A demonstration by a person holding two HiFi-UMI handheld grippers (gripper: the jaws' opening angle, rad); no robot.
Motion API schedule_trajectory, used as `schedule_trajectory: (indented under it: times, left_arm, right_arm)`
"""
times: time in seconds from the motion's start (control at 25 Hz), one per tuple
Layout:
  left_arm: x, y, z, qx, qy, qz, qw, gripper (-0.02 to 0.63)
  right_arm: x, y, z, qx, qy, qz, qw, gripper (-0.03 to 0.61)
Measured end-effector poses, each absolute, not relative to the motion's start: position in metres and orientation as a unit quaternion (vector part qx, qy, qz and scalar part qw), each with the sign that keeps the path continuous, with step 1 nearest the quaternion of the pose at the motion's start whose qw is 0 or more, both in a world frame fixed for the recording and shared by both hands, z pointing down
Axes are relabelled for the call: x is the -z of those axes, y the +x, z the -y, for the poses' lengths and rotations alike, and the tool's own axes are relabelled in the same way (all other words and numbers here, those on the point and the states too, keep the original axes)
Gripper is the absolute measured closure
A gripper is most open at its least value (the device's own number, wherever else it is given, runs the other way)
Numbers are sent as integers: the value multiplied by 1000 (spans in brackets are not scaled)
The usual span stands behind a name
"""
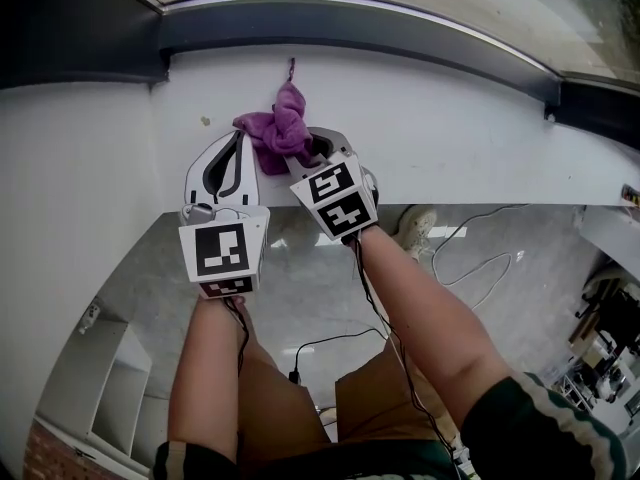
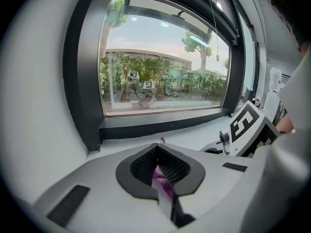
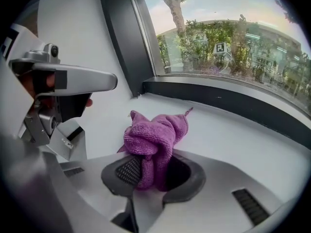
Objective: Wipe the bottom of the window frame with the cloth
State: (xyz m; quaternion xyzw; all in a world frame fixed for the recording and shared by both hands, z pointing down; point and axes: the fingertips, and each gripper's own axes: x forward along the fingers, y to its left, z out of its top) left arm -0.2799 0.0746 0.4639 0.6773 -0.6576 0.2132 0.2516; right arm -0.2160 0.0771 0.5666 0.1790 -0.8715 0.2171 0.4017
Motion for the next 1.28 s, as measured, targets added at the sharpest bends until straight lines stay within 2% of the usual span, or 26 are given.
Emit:
schedule_trajectory:
  times: [0.76,1.28]
  left_arm:
    - [-460,-345,-113,-212,633,693,274,604]
    - [-456,-375,-120,-198,613,711,283,604]
  right_arm:
    - [-565,-309,-111,-209,125,885,396,466]
    - [-567,-337,-118,-191,99,890,403,466]
